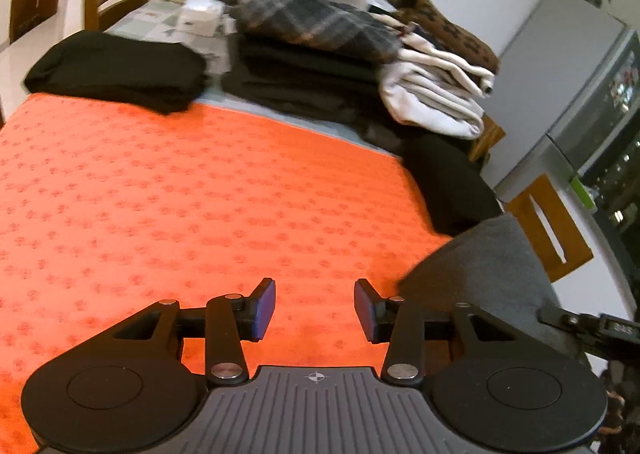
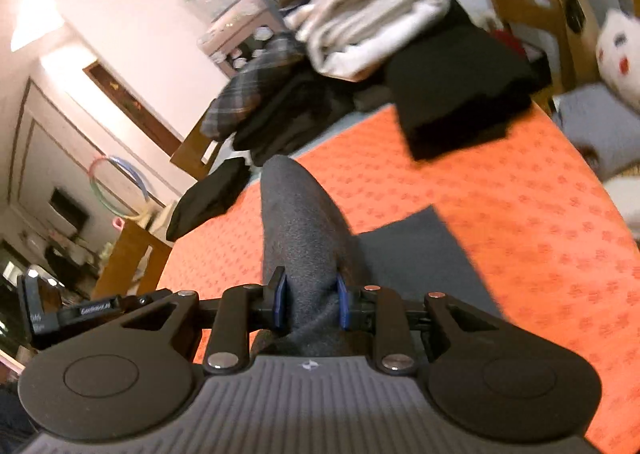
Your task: Fold clothes
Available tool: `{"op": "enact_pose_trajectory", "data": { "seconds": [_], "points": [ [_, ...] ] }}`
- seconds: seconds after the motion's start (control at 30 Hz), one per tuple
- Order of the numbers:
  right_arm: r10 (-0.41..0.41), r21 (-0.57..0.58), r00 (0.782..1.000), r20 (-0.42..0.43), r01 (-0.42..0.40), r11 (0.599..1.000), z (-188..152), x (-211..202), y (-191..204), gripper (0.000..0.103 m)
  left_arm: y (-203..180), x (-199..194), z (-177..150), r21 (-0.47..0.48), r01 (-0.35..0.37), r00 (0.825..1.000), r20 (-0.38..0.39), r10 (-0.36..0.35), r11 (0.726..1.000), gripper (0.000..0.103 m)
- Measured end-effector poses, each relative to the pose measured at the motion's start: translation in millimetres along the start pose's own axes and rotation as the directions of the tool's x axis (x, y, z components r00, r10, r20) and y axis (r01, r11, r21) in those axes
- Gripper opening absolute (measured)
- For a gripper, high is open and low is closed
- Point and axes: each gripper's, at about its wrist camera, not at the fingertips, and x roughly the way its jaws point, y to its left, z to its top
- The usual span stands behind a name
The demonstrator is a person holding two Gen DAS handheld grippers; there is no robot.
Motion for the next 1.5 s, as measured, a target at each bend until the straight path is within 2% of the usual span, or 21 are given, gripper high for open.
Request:
{"op": "enact_pose_trajectory", "data": {
  "seconds": [0.2,0.33,0.47,0.53,0.6,0.63,0.73,0.8,0.9,1.0,1.1,1.17,1.2,1.33,1.5],
  "points": [
    [-0.048,0.054,0.997,-0.054,0.051,0.997,11.5,12.2,-68.6,0.032,-72.4,18.8,-15.7,0.164,0.019,1.0,-0.004,-0.019,0.986,0.048],
    [-0.104,-0.012,0.99,-0.099,0.103,0.995,11.0,29.7,-86.8,0.037,-112.6,32.3,-29.7,0.263,0.06,0.998,-0.036,-0.052,0.963,0.049],
    [-0.159,-0.137,0.983,-0.094,0.146,0.98,17.2,27.6,-81.8,0.042,-143.8,45.4,-41.2,0.321,0.111,0.993,-0.076,-0.091,0.941,0.048],
    [-0.188,-0.239,0.98,-0.069,0.167,0.957,22.6,17.3,-68.9,0.042,-156.3,52.1,-45.7,0.345,0.133,0.99,-0.094,-0.107,0.929,0.033],
    [-0.176,-0.336,0.983,-0.057,0.148,0.93,25.9,5.5,-53.8,0.042,-165.5,60.0,-48.3,0.361,0.155,0.986,-0.117,-0.121,0.92,0.024],
    [-0.167,-0.382,0.984,-0.054,0.135,0.915,27.4,-0.5,-46.4,0.042,-168.8,64.3,-49.6,0.368,0.161,0.984,-0.129,-0.122,0.916,0.02],
    [-0.101,-0.481,0.989,-0.106,0.038,0.876,24.6,-10.9,-27.8,0.039,-176.6,78.8,-55.6,0.383,0.167,0.98,-0.168,-0.109,0.908,0.018],
    [-0.073,-0.526,0.984,-0.16,-0.022,0.85,17.3,-8.3,-19.7,0.029,-177.4,87.7,-59.5,0.376,0.16,0.978,-0.188,-0.094,0.913,0.018],
    [-0.097,-0.585,0.969,-0.227,-0.056,0.809,0.8,5.2,-15.6,0.025,-175.4,100.3,-65.6,0.355,0.139,0.974,-0.217,-0.063,0.925,0.02],
    [-0.146,-0.637,0.955,-0.258,-0.055,0.769,-14.8,22.5,-21.4,0.024,-170.5,110.4,-71.5,0.33,0.129,0.973,-0.224,-0.056,0.935,0.02],
    [-0.151,-0.646,0.951,-0.27,-0.063,0.761,-18.7,29.5,-25.6,0.024,-173.6,107.0,-71.8,0.338,0.121,0.976,-0.21,-0.051,0.933,0.02],
    [-0.14,-0.643,0.951,-0.277,-0.075,0.762,-9.0,22.5,-21.0,0.024,-176.9,96.8,-70.9,0.345,0.129,0.979,-0.195,-0.063,0.93,0.026],
    [-0.128,-0.641,0.954,-0.27,-0.08,0.763,-3.3,18.4,-19.1,0.024,-177.9,90.3,-70.7,0.349,0.136,0.979,-0.189,-0.072,0.927,0.029],
    [-0.065,-0.641,0.974,-0.218,-0.093,0.762,24.2,12.8,-6.9,0.025,-179.8,68.7,-70.6,0.354,0.168,0.978,-0.177,-0.111,0.92,0.029],
    [-0.066,-0.675,0.978,-0.196,-0.086,0.733,47.3,45.5,6.2,0.026,-175.4,69.1,-76.1,0.328,0.203,0.963,-0.237,-0.127,0.923,0.028]
  ]
}}
